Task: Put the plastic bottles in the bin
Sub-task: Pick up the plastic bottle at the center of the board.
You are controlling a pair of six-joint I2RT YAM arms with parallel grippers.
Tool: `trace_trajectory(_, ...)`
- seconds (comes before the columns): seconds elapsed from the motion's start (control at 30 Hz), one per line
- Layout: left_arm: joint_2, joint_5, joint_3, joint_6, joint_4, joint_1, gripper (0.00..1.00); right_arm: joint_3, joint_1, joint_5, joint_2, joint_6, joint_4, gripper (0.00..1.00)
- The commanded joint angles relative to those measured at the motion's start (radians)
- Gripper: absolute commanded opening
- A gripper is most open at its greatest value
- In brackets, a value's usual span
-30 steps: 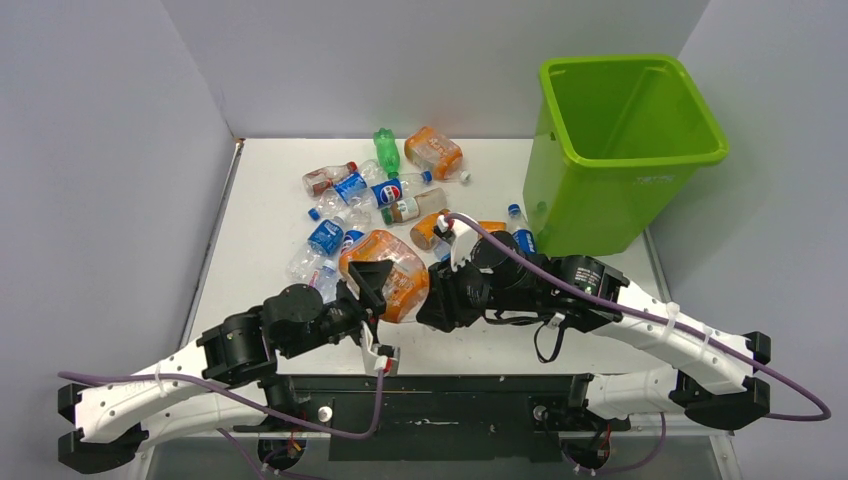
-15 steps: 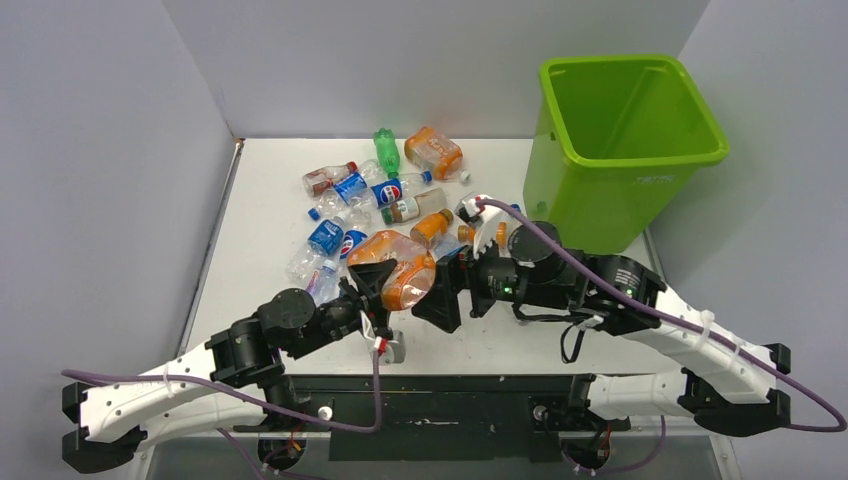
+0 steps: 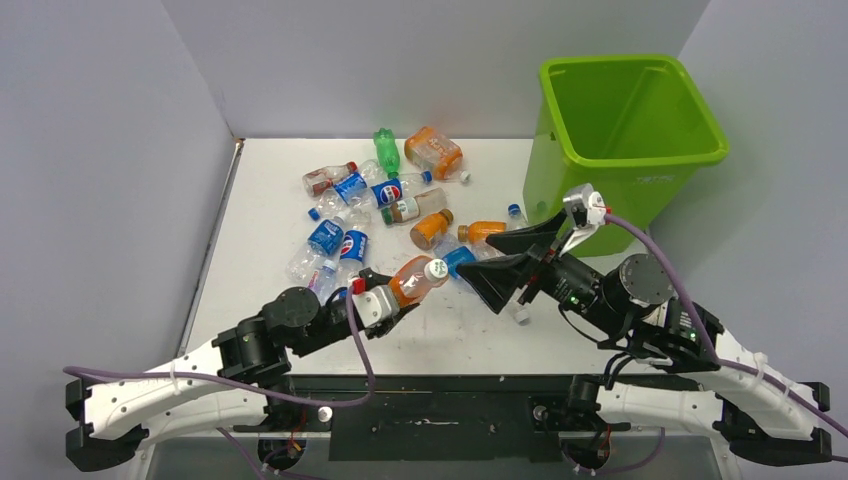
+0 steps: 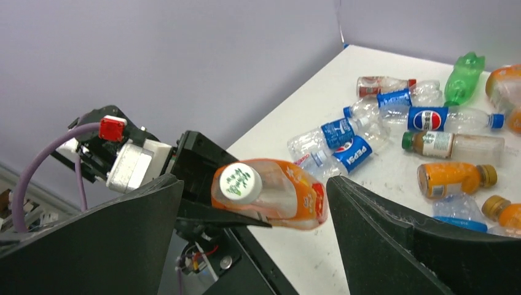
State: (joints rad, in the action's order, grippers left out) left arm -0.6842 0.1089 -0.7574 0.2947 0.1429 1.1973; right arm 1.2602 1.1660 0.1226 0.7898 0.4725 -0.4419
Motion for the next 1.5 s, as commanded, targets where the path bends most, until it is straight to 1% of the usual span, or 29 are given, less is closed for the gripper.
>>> trace_trajectory(0.0,-0.024,0.019,0.008,-0.195,-0.057,-0.007,0.0,-0.067,0.001,0.052,0.03,-0.048,0.202,0.91)
trace_trajectory(0.13,-0.021,-0.019,0.017,-0.284,-0.068,-0.055,0.0,-0.116,0.006,0.039,0.061,-0.061,0.273,0.94)
trace_trajectory(0.17,-0.021,-0.036,0.019,-0.346,-0.07,-0.075,0.0,-0.133,0.007,0.038,0.063,-0.065,0.3,0.94)
trace_trajectory(0.27,-0.024,-0.107,0.033,-0.424,-0.094,-0.137,0.0,-0.169,0.013,0.05,0.075,-0.076,0.362,0.95)
trace_trajectory(0.33,-0.024,-0.152,0.045,-0.447,-0.121,-0.155,0.0,-0.177,0.02,0.07,0.097,-0.083,0.374,0.96)
trace_trajectory(0.43,-0.019,-0.168,0.064,-0.452,-0.165,-0.16,0.0,-0.188,0.036,0.138,0.129,-0.087,0.381,0.98)
trace_trajectory(0.47,-0.019,-0.17,0.068,-0.452,-0.17,-0.16,0.0,-0.193,0.041,0.155,0.135,-0.089,0.394,1.0)
trace_trajectory(0.67,-0.019,-0.172,0.081,-0.444,-0.176,-0.16,0.0,-0.204,0.052,0.199,0.187,-0.083,0.466,0.91)
trace_trajectory(0.83,-0.003,-0.17,0.1,-0.428,-0.196,-0.159,0.0,-0.189,0.052,0.216,0.235,-0.065,0.462,0.74)
trace_trajectory(0.9,0.005,-0.171,0.11,-0.421,-0.207,-0.159,0.0,-0.189,0.051,0.221,0.241,-0.06,0.462,0.64)
trace_trajectory(0.97,0.011,-0.171,0.117,-0.418,-0.217,-0.157,0.0,-0.189,0.052,0.22,0.246,-0.058,0.46,0.52)
trace_trajectory(1.1,0.024,-0.178,0.127,-0.404,-0.233,-0.156,0.0,-0.174,0.051,0.209,0.273,-0.05,0.421,0.34)
trace_trajectory(1.13,0.027,-0.177,0.131,-0.398,-0.239,-0.156,0.0,-0.169,0.052,0.205,0.278,-0.051,0.4,0.28)
trace_trajectory(1.17,0.032,-0.175,0.138,-0.393,-0.244,-0.156,0.0,-0.164,0.052,0.201,0.28,-0.052,0.39,0.19)
trace_trajectory(1.2,0.038,-0.174,0.144,-0.386,-0.252,-0.155,0.04,-0.161,0.051,0.203,0.282,-0.052,0.378,0.08)
trace_trajectory(1.23,0.046,-0.171,0.152,-0.379,-0.262,-0.152,0.11,-0.153,0.052,0.206,0.283,-0.051,0.366,0.06)
trace_trajectory(1.3,0.065,-0.169,0.172,-0.357,-0.288,-0.147,0.33,-0.139,0.052,0.206,0.278,-0.058,0.342,0.05)
trace_trajectory(1.37,0.094,-0.168,0.195,-0.336,-0.313,-0.144,0.62,-0.117,0.052,0.209,0.266,-0.073,0.315,0.05)
trace_trajectory(1.4,0.111,-0.166,0.21,-0.327,-0.331,-0.142,0.79,-0.1,0.052,0.213,0.26,-0.084,0.294,0.05)
trace_trajectory(1.43,0.128,-0.165,0.228,-0.32,-0.35,-0.142,0.99,-0.075,0.052,0.222,0.254,-0.097,0.268,0.05)
trace_trajectory(1.47,0.147,-0.162,0.242,-0.314,-0.369,-0.141,0.96,-0.05,0.052,0.236,0.25,-0.118,0.238,0.05)
